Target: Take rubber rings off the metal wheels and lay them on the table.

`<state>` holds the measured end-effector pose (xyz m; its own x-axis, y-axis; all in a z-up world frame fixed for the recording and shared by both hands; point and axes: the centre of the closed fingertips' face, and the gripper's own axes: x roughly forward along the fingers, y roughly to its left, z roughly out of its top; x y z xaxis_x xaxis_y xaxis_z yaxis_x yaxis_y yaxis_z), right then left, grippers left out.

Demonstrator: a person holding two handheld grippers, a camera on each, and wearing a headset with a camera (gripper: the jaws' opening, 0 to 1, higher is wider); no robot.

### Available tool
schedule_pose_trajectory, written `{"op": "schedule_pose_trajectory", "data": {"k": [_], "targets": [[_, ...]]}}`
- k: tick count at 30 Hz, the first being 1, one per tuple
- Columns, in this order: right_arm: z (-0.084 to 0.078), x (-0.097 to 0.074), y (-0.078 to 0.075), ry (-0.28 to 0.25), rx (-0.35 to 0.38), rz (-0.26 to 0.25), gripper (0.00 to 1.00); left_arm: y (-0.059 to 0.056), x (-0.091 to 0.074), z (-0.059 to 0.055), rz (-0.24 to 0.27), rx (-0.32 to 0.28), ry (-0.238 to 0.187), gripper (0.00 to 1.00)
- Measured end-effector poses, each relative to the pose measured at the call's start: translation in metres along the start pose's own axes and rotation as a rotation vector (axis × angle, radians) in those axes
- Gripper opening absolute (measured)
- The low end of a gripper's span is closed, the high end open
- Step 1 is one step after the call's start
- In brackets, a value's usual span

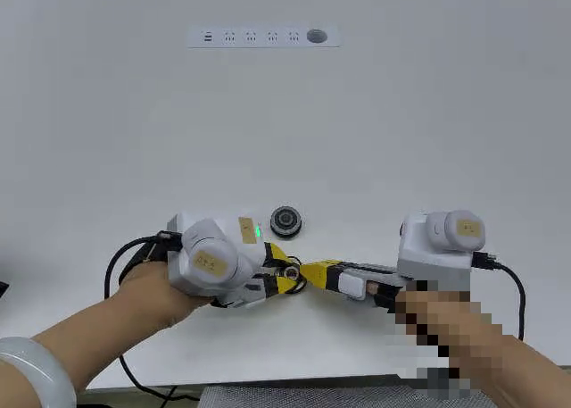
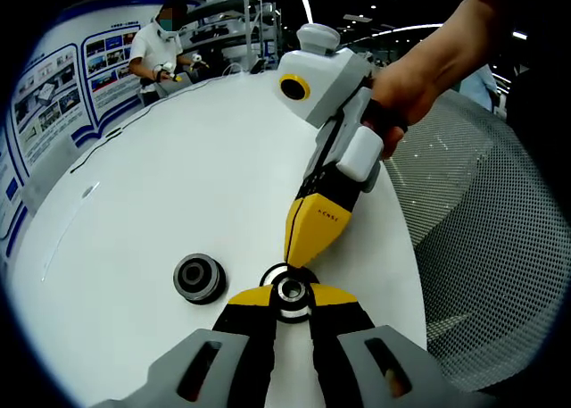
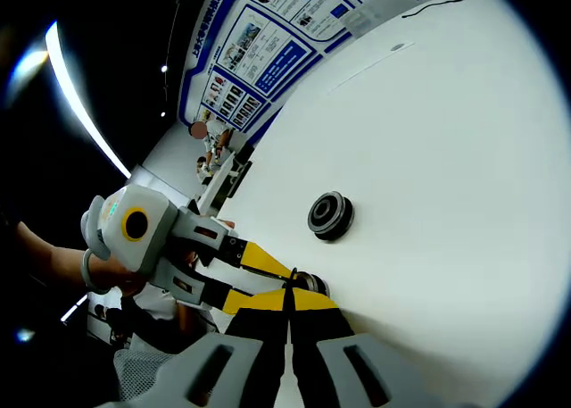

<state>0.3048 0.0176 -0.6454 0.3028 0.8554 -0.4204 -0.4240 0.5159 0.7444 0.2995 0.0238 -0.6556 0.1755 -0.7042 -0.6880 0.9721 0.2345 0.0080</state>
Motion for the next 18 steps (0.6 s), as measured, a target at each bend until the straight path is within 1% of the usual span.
{"op": "schedule_pose_trajectory", "data": {"k": [4,8,14,16,18], "targets": [[0.0,0.0,0.0,0.0,0.0,0.0,0.02,0.0,-0.002,-0.001,0.003,-0.002,-0.003,0.15],[0.0,0.0,0.0,0.002,-0.001,0.0,0.02,0.001,-0.006,0.002,0.01,-0.015,-0.027,0.16],[0.0,0.0,0.0,0.003,0.0,0.0,0.02,0.002,-0.009,0.003,0.022,-0.015,-0.036,0.19],[0.0,-0.001,0.0,0.002,0.001,0.0,0.02,0.003,-0.01,0.003,0.028,-0.017,-0.039,0.21],[0.001,-0.001,0.001,0.001,-0.001,0.001,0.02,0.004,-0.011,0.003,0.032,-0.02,-0.044,0.25]]}}
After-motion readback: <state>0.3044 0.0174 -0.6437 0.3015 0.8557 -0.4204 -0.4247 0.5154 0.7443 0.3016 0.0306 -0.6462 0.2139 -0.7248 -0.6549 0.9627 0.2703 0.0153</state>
